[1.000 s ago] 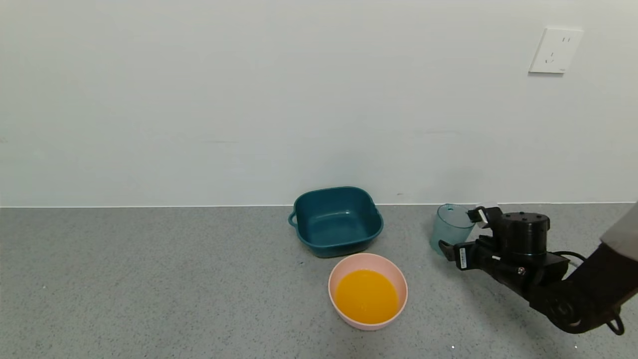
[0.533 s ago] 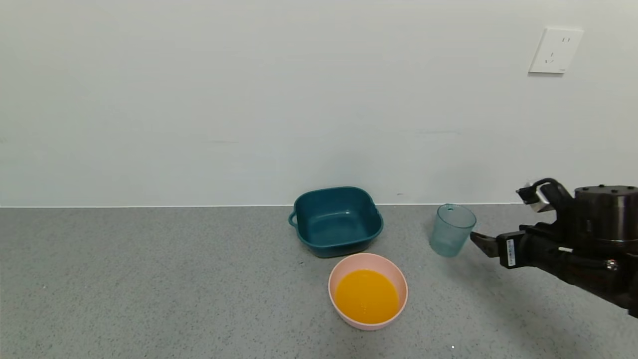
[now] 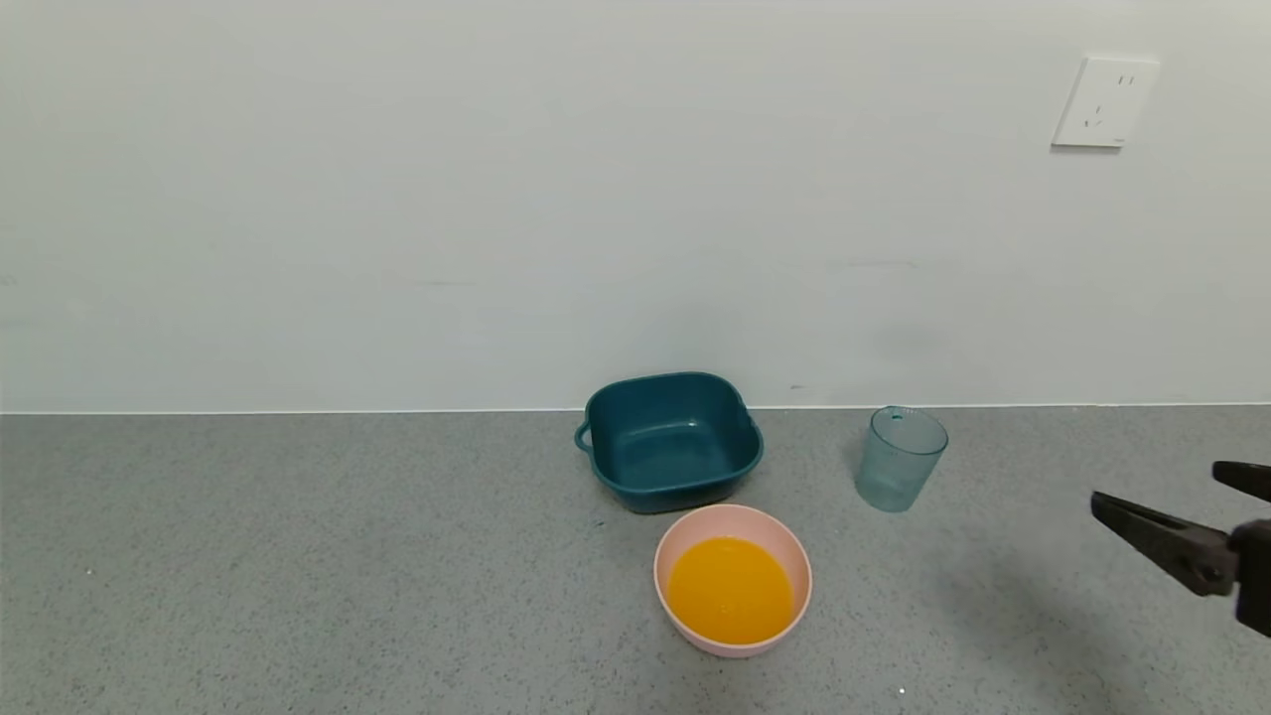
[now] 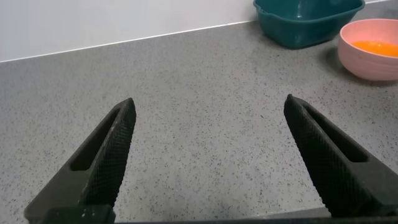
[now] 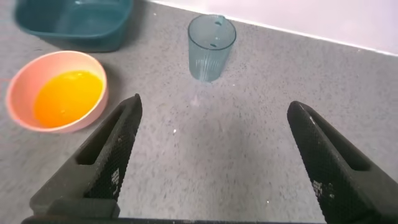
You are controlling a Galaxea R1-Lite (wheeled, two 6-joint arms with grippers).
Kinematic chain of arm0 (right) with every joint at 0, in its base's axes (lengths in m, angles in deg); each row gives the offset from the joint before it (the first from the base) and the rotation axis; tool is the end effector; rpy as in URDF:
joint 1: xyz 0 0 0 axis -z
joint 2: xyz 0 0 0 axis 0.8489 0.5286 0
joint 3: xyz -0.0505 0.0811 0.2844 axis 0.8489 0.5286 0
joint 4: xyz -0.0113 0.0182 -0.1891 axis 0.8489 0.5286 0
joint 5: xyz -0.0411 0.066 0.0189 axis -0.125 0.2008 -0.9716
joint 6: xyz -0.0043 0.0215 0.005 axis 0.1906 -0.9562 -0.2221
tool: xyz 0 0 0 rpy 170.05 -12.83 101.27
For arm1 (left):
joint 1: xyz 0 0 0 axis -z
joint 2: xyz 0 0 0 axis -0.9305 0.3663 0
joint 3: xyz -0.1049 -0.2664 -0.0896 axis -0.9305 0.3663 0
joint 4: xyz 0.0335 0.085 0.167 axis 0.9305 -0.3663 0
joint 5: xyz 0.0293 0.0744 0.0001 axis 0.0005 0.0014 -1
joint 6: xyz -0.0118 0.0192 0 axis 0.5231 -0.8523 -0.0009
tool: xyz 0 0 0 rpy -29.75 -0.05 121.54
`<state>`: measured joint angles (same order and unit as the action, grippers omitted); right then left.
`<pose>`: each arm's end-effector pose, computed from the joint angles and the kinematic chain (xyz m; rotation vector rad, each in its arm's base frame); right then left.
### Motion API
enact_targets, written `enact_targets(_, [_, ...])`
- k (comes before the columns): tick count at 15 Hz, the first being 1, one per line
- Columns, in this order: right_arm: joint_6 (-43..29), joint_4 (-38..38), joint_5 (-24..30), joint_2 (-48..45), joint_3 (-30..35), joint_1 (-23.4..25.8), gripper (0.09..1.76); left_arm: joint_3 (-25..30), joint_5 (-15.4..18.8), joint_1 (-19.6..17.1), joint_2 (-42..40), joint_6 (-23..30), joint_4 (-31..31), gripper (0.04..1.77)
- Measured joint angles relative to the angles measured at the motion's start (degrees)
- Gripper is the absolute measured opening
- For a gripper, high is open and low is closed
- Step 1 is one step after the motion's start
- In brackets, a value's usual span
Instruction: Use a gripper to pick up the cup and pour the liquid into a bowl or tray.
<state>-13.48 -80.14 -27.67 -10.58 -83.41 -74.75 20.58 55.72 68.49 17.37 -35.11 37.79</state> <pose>0.1354 0.0374 0.2196 -0.0933 0.3322 0.1608 -0.0228 -0.0011 0.0753 0.0947 -0.0008 -0.0466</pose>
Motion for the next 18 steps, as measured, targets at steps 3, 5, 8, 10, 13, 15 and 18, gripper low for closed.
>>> enact_targets(3, [0.1,5.7,-0.1,-10.4,-0.3,-1.1,1.70,0.0,0.0,0.0,0.0,0.0,0.0,1.72])
enact_targets(5, [0.1,8.8,-0.2,-15.9,-0.6,-1.3,1.70,0.0,0.0,0.0,0.0,0.0,0.0,1.72])
enact_targets(8, [0.1,15.5,-0.3,-22.7,-2.3,-1.2,1.70,0.0,0.0,0.0,0.0,0.0,0.0,1.72])
enact_targets(10, [0.1,18.7,-0.7,-26.0,-4.5,-0.3,1.70,0.0,0.0,0.0,0.0,0.0,0.0,1.72])
enact_targets(13, [0.2,22.5,-0.7,-30.0,-7.3,1.1,1.70,0.0,0.0,0.0,0.0,0.0,0.0,1.72])
enact_targets(15, [0.2,23.7,-0.7,-32.1,-7.9,2.1,1.70,0.0,0.0,0.0,0.0,0.0,0.0,1.72])
enact_targets(18, [0.3,26.9,-0.4,-35.7,-7.7,4.7,1.70,0.0,0.0,0.0,0.0,0.0,0.0,1.72])
